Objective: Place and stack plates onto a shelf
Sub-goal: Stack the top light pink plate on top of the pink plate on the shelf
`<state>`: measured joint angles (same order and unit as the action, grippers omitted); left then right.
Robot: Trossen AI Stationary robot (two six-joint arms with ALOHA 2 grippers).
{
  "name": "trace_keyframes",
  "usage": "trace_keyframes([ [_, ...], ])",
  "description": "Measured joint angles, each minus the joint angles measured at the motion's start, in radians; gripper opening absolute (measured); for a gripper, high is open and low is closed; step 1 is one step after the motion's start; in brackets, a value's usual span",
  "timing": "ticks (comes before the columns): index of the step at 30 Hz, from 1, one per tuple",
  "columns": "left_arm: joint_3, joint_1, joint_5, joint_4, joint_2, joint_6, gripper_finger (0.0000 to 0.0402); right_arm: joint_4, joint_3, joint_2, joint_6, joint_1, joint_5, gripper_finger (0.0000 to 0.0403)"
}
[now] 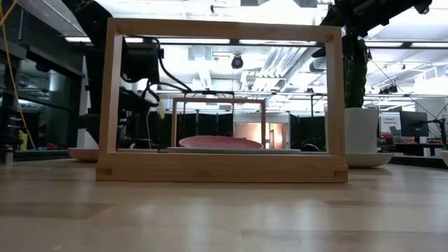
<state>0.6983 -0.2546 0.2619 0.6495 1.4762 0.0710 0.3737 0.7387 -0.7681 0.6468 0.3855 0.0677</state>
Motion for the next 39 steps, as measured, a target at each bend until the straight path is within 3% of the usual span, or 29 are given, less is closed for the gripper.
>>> trace_keyframes([
  [6,0.0,0.0,0.009,0.0,0.029,-0.017,0.0092,0.001,0.0,0.0,0.0,0.0,0.0,0.0172],
  [12,0.023,0.0,0.015,0.04,0.027,-0.068,0.0011,0.003,0.0,0.0,0.0,0.0,0.0,0.0172],
  [21,0.195,0.03,-0.053,0.3,-0.111,-0.073,0.0003,0.003,0.0,0.0,0.003,0.0,0.0,0.0172],
  [24,0.264,0.064,-0.125,0.323,-0.2,-0.043,0.0002,0.003,0.0,0.0,0.007,0.0,0.0,0.0172],
  [28,0.355,0.128,-0.131,0.317,-0.251,-0.015,0.0002,0.003,0.0,0.0,0.007,0.0,0.0,0.0172],
  [33,0.418,0.184,-0.123,0.225,-0.188,0.047,0.0001,0.003,0.0,0.0,0.007,0.0,0.0,0.0172],
  [39,0.472,0.221,-0.122,0.02,-0.003,0.198,0.0001,0.003,0.0,0.0,0.026,0.0,0.004,0.0172],
])
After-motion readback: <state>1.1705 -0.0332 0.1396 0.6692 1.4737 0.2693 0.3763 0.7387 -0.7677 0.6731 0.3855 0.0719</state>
